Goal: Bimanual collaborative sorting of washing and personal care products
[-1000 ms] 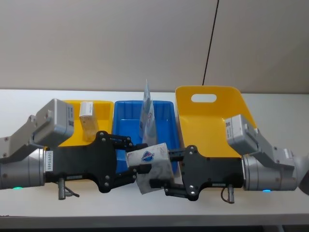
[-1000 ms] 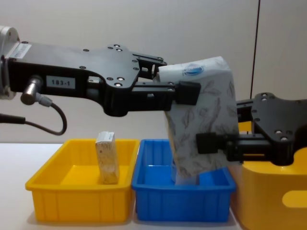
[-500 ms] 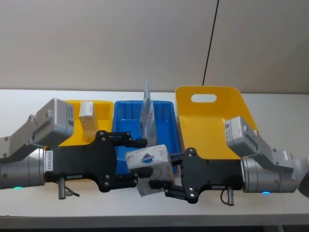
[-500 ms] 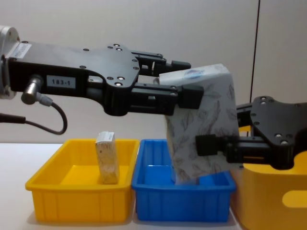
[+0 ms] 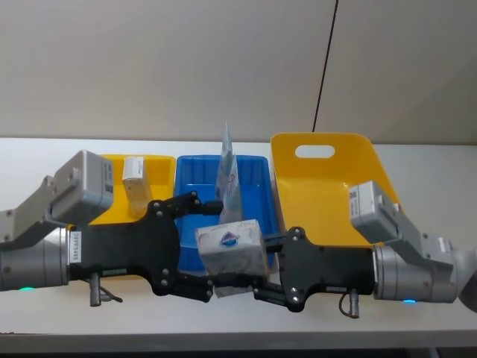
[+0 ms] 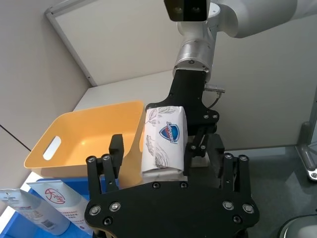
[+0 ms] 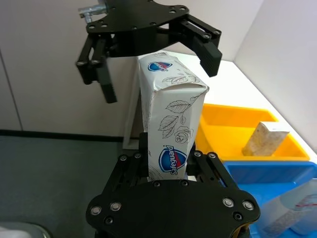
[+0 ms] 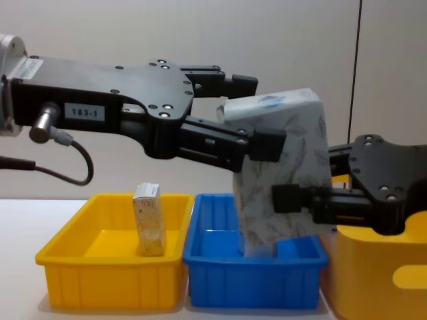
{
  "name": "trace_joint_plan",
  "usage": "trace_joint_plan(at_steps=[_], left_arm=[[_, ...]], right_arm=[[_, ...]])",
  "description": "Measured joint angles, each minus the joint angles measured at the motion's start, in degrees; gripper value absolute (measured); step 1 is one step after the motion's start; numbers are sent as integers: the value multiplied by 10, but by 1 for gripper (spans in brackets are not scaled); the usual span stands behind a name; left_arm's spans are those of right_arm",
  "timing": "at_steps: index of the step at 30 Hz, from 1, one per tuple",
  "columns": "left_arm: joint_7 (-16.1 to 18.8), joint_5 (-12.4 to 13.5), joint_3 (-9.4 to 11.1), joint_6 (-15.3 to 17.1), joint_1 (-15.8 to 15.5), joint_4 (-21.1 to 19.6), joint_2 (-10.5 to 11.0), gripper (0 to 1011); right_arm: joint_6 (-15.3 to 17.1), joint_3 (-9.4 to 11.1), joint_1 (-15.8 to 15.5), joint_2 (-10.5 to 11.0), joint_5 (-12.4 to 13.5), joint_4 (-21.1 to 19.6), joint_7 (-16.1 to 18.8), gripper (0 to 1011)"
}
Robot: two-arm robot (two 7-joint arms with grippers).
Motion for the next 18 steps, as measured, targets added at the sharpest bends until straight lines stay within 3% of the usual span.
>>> trace_joint_plan(at_steps=[1,9,18], left_arm=[[0,-1,0,0,0,0,0,1001],[14,-6,-6,5,1,-1,3,1001],[62,-3,-20,27,14,-19,10,1002]], right_arm=[[-1,1,-1,0,0,0,-3,356],[-14,15,-24,3,-4,-11,-48,356],[-26,39,-59,8,-6,-27,-107,356]])
